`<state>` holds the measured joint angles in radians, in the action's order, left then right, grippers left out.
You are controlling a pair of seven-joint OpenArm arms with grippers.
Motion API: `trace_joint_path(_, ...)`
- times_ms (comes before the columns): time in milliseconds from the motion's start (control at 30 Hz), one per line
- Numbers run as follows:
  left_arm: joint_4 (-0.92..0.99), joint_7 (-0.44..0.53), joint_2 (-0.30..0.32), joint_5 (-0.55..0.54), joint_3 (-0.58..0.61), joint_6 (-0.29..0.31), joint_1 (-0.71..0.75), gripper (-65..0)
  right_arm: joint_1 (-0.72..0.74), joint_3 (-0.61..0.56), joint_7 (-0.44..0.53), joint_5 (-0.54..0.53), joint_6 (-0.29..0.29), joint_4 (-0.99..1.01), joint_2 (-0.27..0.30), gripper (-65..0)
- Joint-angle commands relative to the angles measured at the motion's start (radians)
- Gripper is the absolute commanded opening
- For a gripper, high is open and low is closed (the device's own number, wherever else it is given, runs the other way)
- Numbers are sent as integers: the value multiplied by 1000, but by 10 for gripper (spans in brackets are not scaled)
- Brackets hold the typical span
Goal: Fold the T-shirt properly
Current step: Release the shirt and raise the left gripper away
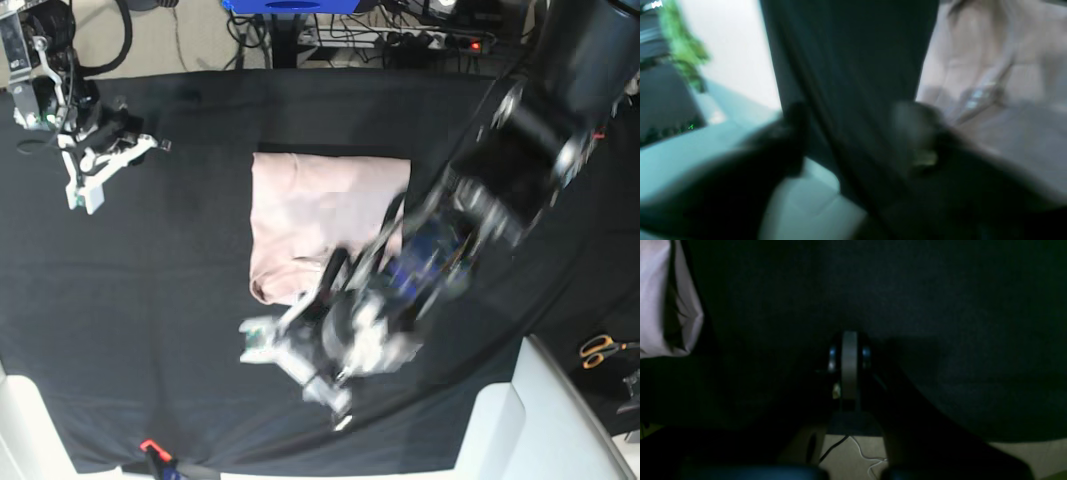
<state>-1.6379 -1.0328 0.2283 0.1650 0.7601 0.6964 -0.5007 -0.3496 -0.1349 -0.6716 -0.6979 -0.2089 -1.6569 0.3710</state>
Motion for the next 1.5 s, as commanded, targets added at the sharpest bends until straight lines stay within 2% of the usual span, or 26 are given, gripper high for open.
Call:
trace_joint_path(0,-63,-17,26,25,-24,2,46,-617,-1,5,11,-4,7,-32,12,-633)
trace_joint_path(33,-101,-17,44,52,-49,2,112,-650,-4,5,11,-4,10,-44,12,-633)
trace_joint_path(133,-160,4,52,149,-147,2,302,-650,-4,-24,11,1,82,-81,12,-633)
trace_joint_path(233,-187,124,55,184,-232,2,465,-650,27,-102,11,2,157,-91,12,-633)
trace_joint_path(367,-186,199,50,181,-296,2,580,-650,94,-262,10,2,171,-95,13,-633)
trace_joint_path(500,-183,202,50,181,-305,2,615,-650,136,-348,10,1,170,-95,0,-633)
trace_joint_path(567,-173,202,58,181,-305,2,618,-650,131,-345,10,1,168,-93,-14,-633)
trace_joint_path(1000,-166,205,53,181,-299,2,544,-650,109,-346,14,2,168,-88,-7,-633)
trace_joint_path(1100,-109,204,49,183,-297,2,531,-650,108,-346,14,2,168,-88,-7,-633)
trace_joint_path(1467,5,205,79,183,-296,2,600,-650,96,-346,16,2,168,-87,6,-633)
